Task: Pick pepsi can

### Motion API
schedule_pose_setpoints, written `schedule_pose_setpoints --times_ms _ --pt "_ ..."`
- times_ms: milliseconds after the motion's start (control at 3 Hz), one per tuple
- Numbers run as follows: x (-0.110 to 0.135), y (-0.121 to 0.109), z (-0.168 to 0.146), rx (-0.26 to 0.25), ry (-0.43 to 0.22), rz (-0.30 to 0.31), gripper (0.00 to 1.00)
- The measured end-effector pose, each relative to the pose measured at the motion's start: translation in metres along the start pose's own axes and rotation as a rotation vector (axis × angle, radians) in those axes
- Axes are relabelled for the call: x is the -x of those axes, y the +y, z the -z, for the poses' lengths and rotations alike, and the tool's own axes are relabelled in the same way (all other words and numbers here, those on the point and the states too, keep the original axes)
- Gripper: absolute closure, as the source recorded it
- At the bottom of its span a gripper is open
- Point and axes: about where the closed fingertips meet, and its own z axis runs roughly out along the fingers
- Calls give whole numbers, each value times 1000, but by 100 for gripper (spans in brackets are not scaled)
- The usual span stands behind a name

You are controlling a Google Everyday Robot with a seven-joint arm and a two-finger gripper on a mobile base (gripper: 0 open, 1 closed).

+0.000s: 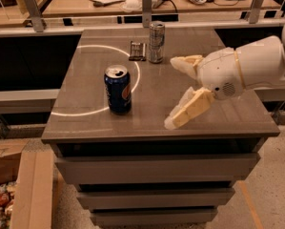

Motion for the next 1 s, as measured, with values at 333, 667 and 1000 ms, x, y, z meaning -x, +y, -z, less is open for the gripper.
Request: schedule_pose_setpoints --times_ms 333,667,1000 --pt "5 -11 -33 -5 -96 -20 0" --pt "14 -21 -69 10 -173 -47 0" --pt "25 -27 -99 30 -218 -58 0"
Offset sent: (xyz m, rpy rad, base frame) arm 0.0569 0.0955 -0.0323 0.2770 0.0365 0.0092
